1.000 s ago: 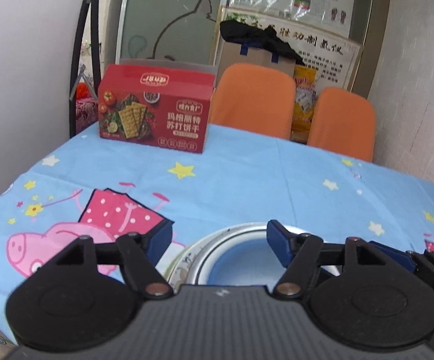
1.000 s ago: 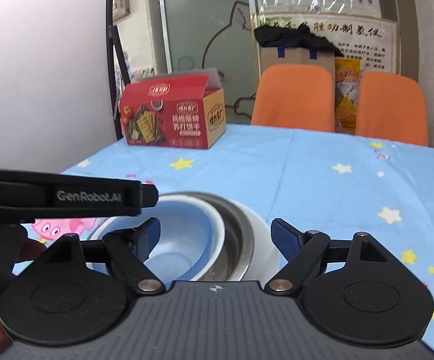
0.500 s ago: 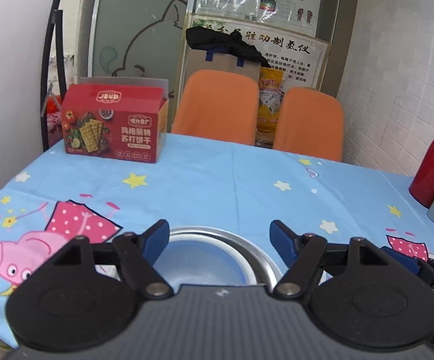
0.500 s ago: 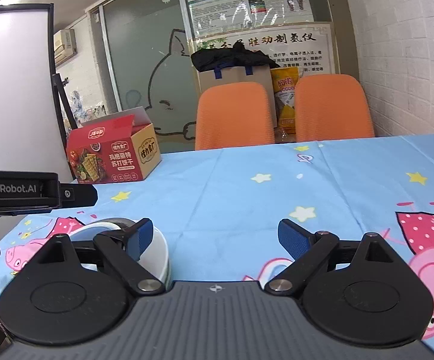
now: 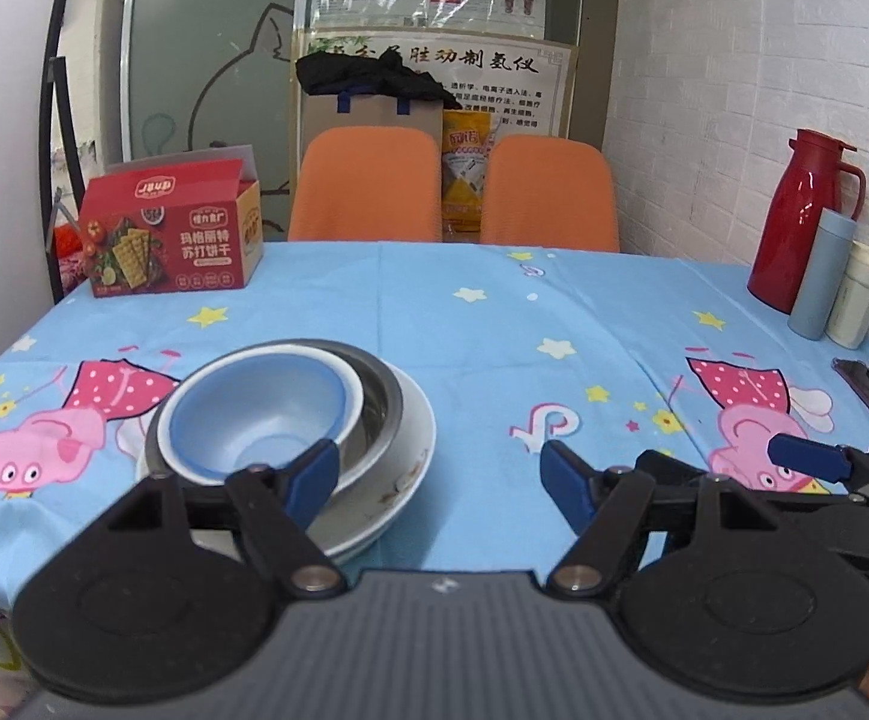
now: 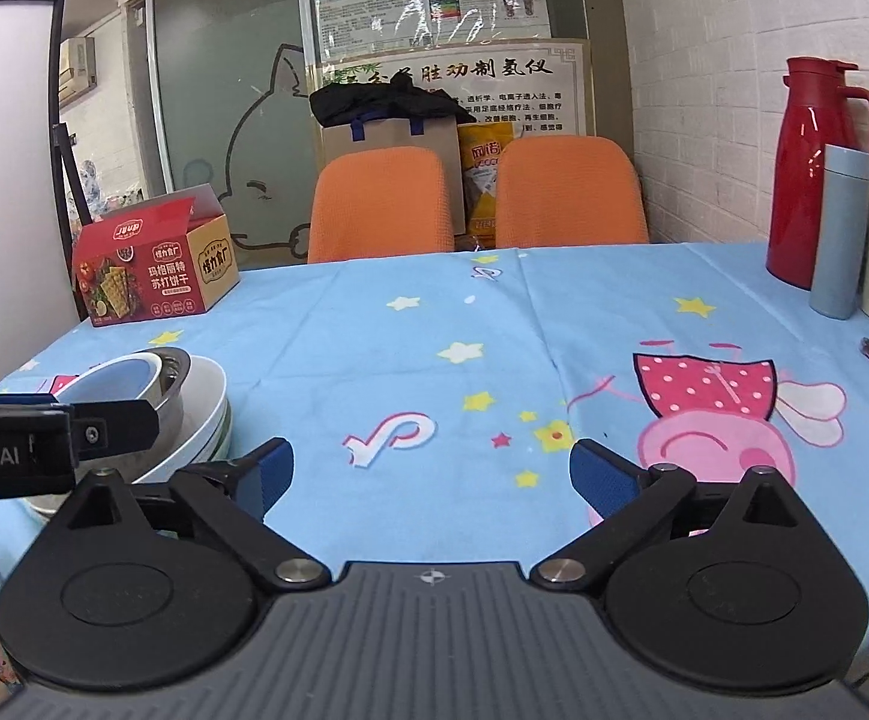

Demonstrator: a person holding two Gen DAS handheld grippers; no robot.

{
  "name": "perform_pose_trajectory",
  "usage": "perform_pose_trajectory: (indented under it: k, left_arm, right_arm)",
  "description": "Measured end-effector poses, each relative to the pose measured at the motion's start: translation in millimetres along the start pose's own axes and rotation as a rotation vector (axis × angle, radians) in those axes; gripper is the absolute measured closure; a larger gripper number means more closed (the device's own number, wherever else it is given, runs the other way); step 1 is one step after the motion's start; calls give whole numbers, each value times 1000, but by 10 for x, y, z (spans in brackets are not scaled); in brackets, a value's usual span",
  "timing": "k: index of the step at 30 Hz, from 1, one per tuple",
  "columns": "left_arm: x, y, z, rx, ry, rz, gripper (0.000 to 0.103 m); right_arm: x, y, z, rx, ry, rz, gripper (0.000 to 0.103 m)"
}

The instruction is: Organize plates and bowls

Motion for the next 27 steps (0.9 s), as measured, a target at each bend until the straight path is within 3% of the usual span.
perform_pose_trajectory:
  k: [12,27]
  left_arm:
    - [486,441,56,-41,-11,-18,30]
    - [573,515,101,-61,-3,-34,30]
  right_arm:
    - [328,490,88,-28,-22,-37,0]
    - [387,632,207,-39,10,-52,0]
Point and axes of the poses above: each gripper's, at about its wrist camera, not at the fingertips, and y roughly against the way its jaws point, z to its left, x to its underside, the point moved 7 cm from there along -y, roughly the way its jaws point, and after that the axes turned 2 degrees about -z, right-handed, at the moved point
